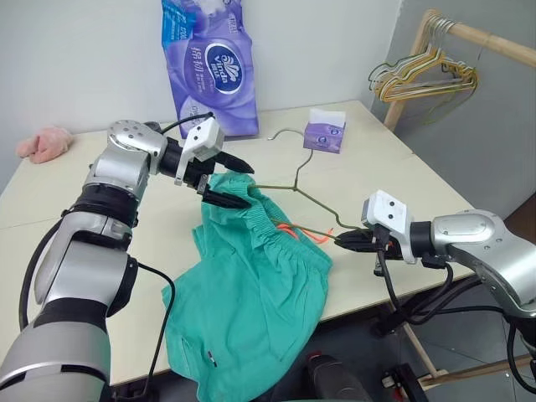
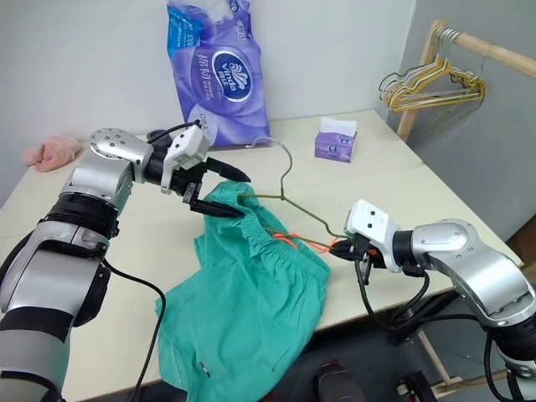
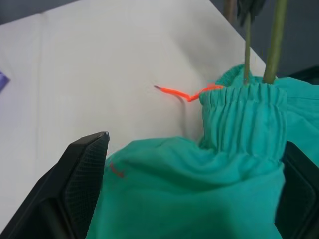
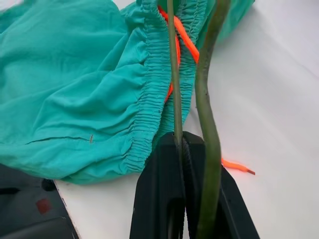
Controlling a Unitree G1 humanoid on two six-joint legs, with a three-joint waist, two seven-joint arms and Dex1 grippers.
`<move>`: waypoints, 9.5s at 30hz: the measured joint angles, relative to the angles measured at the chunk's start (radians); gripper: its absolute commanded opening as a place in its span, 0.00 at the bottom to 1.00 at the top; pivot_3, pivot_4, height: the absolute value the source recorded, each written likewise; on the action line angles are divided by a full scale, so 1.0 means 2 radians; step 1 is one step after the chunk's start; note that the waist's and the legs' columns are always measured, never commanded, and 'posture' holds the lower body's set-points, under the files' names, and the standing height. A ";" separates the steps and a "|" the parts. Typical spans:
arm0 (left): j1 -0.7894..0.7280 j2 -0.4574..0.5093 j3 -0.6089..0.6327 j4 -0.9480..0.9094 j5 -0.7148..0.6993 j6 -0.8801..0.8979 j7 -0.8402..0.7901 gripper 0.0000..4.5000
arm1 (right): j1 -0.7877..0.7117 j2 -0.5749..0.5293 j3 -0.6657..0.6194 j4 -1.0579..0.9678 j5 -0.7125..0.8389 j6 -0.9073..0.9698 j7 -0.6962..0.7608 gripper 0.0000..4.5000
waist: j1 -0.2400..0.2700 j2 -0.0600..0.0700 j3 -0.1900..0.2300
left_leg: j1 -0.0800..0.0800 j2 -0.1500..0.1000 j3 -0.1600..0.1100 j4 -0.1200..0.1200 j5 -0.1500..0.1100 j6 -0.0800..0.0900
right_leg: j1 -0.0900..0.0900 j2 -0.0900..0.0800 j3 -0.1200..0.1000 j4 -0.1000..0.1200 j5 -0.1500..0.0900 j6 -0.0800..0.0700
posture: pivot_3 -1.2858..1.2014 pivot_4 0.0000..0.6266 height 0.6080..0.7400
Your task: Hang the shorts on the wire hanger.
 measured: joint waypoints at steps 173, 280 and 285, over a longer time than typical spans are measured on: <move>0.233 -0.080 0.086 -0.210 0.108 0.077 0.125 0.00 | -0.101 -0.006 0.155 0.087 -0.129 0.001 0.038 0.01 | 0.000 0.001 0.002 | 0.000 0.000 0.001 0.000 -0.001 0.001 | 0.000 0.000 0.000 0.000 0.001 -0.002 | 0.43 0.08 1.00; -0.003 -0.274 0.155 -0.216 0.013 0.142 0.193 0.98 | 0.087 -0.181 -0.550 0.190 0.435 0.386 -0.340 0.00 | -0.096 0.003 0.005 | -0.004 -0.002 0.002 0.000 -0.004 0.006 | 0.001 -0.002 0.002 -0.005 -0.002 0.003 | 0.31 0.17 1.00; -0.028 -0.303 0.146 -0.185 0.024 0.122 0.215 0.98 | 0.139 -0.206 -0.596 0.236 0.503 0.386 -0.436 0.00 | -0.107 0.005 0.010 | -0.004 -0.002 0.003 -0.001 -0.004 0.007 | 0.003 -0.002 0.003 -0.009 -0.002 0.004 | 0.30 0.20 1.00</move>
